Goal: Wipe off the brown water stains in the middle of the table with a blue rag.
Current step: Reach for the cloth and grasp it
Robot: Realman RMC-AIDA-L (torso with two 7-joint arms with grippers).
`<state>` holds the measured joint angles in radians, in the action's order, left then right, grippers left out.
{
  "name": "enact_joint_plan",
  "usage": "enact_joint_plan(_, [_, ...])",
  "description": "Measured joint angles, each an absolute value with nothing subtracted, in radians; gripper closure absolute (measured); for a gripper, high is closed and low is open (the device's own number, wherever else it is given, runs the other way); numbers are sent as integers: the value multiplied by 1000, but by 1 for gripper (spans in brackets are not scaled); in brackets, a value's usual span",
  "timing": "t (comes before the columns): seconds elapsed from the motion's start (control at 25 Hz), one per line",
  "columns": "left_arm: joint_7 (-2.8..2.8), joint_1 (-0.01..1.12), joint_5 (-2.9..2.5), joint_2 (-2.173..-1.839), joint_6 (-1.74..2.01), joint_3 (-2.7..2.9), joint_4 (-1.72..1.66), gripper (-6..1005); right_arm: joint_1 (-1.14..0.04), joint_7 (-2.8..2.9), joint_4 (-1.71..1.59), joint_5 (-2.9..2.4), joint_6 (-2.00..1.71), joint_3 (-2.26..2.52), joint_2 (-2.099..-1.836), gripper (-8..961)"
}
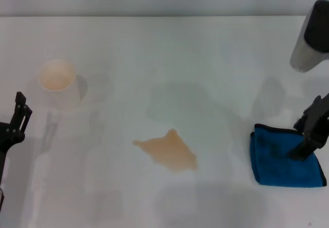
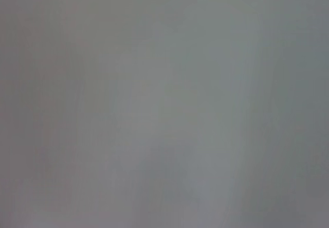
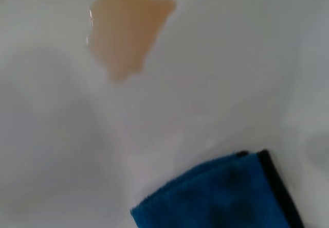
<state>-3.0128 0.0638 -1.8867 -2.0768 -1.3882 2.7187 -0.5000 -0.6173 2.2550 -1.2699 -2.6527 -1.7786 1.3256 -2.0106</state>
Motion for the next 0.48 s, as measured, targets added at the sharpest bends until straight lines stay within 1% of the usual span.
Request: enact_joint_plan(0.48, [-3013,77,-1881,-2079,-1388,2717,-500,137,-602,2297,-1243,-2676,-1680,1516,-2016,163])
